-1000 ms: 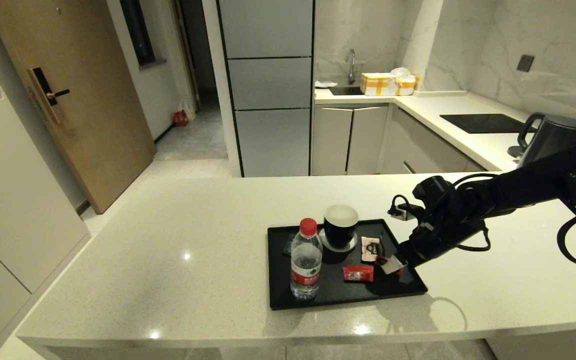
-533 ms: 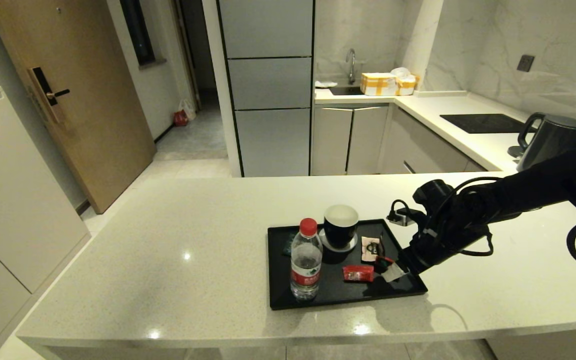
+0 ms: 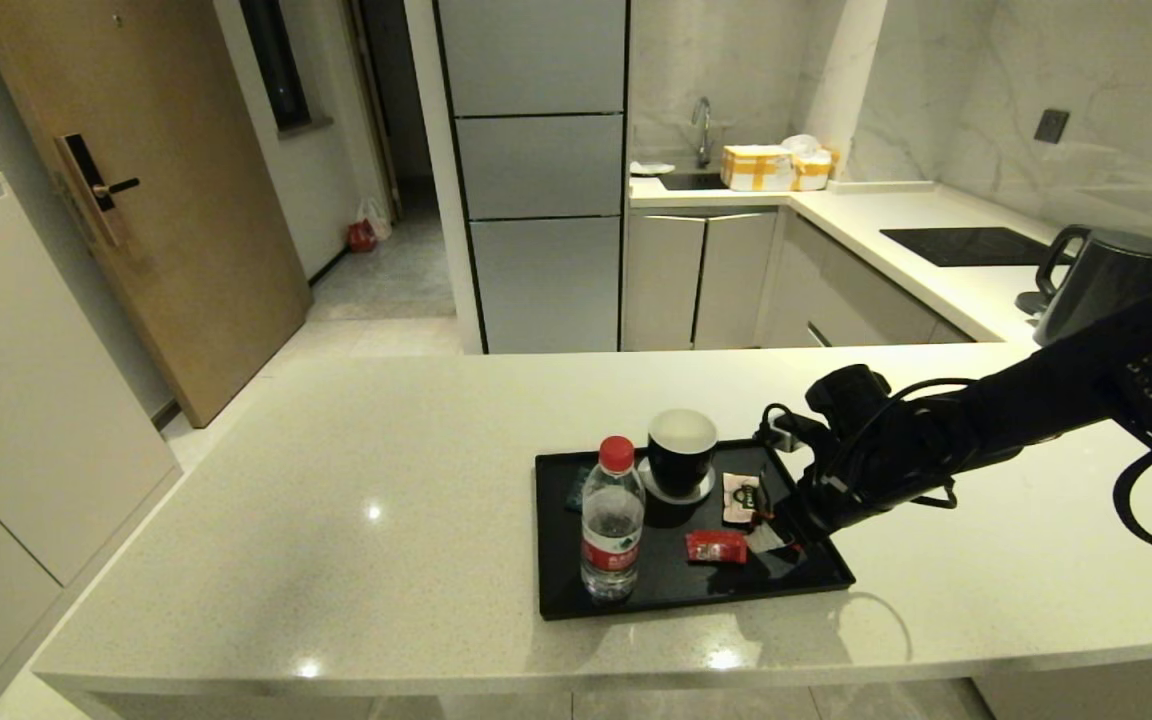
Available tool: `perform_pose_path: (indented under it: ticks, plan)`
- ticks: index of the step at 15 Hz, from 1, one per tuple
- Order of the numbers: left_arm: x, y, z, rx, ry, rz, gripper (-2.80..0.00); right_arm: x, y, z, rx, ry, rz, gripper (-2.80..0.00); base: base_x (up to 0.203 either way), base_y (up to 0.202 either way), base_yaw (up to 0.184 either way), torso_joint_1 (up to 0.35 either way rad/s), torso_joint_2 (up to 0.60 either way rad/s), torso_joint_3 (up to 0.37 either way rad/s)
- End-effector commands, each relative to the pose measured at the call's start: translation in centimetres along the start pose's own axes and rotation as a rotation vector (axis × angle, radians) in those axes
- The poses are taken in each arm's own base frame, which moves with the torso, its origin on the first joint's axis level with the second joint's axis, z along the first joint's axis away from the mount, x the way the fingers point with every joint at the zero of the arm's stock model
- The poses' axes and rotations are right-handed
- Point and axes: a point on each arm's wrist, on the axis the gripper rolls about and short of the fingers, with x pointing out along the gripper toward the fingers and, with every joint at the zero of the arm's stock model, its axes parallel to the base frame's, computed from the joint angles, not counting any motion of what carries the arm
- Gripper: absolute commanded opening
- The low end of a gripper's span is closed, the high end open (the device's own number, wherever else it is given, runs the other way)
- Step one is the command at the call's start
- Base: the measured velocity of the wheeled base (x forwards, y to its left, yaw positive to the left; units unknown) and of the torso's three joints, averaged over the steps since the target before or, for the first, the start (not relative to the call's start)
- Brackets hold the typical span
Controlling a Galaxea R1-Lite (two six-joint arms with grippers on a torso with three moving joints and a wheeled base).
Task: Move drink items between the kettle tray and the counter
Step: Pick up the tea bag
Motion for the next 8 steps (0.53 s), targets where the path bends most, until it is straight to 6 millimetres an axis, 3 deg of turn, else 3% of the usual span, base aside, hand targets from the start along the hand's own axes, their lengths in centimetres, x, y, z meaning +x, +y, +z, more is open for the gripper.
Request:
perform_pose_path:
  ticks: [1, 8]
  plan:
    - [0.00, 0.00, 0.00, 0.000, 0.000, 0.000, -2.80, 0.73, -0.01, -0.36, -0.001, 0.016, 0.011, 0.00, 0.000, 0.000, 0.000, 0.000, 0.00, 0.000]
    - [0.00, 0.00, 0.00, 0.000, 0.000, 0.000, -2.80, 0.69, -0.09, -0.44, 0.002, 0.017, 0.016, 0.00, 0.000, 0.000, 0.000, 0.000, 0.00, 0.000]
